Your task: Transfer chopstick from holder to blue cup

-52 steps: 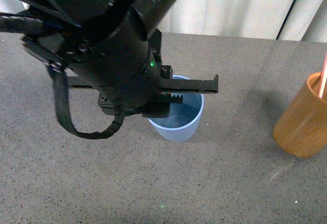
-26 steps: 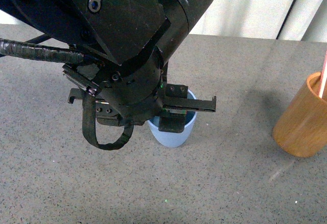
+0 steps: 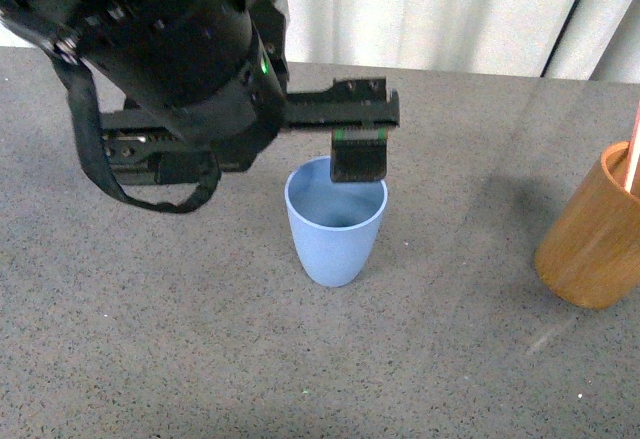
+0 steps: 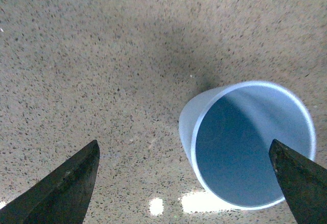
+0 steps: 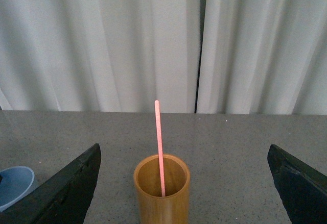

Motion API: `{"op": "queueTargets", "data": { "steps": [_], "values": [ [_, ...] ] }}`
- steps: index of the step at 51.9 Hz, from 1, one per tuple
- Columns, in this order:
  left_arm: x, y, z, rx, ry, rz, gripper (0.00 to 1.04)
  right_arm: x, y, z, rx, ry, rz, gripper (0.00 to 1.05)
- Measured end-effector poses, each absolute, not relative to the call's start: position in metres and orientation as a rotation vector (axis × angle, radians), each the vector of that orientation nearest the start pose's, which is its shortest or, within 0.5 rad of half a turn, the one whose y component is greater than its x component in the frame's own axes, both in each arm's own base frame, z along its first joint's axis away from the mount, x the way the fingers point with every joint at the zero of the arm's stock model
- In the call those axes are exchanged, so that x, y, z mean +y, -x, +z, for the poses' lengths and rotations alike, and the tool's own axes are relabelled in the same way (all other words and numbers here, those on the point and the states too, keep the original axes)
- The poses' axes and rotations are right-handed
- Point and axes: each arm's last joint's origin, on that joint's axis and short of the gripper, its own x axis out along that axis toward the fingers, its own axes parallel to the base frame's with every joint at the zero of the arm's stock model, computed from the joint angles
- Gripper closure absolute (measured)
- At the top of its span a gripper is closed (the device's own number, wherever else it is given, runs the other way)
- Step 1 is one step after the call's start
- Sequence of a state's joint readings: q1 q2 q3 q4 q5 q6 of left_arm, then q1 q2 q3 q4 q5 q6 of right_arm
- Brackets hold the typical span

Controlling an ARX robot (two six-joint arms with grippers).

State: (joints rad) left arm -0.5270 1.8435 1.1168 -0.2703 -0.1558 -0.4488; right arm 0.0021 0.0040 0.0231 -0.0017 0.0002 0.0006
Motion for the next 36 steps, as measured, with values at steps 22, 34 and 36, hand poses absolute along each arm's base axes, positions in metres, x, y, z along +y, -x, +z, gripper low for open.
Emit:
{"op": "queueTargets", "data": {
  "steps": [22,34,36],
  "values": [
    [-0.113,-0.271,0.223,0.467,0.158,-0.002,0.07,0.0,-0.096,0.171,-0.017,-0.001,0.003,0.1],
    [-0.114,-0.271,0.215,0.487,0.126,-0.005,0.07,0.0,-0.096,0.171,-0.017,-0.001,0.002,0.1],
    [-0.113,-0.271,0.212,0.399,0.104,0.005,0.13,0.0,-0.096,0.171,-0.017,-0.001,0.002,0.1]
  ]
}}
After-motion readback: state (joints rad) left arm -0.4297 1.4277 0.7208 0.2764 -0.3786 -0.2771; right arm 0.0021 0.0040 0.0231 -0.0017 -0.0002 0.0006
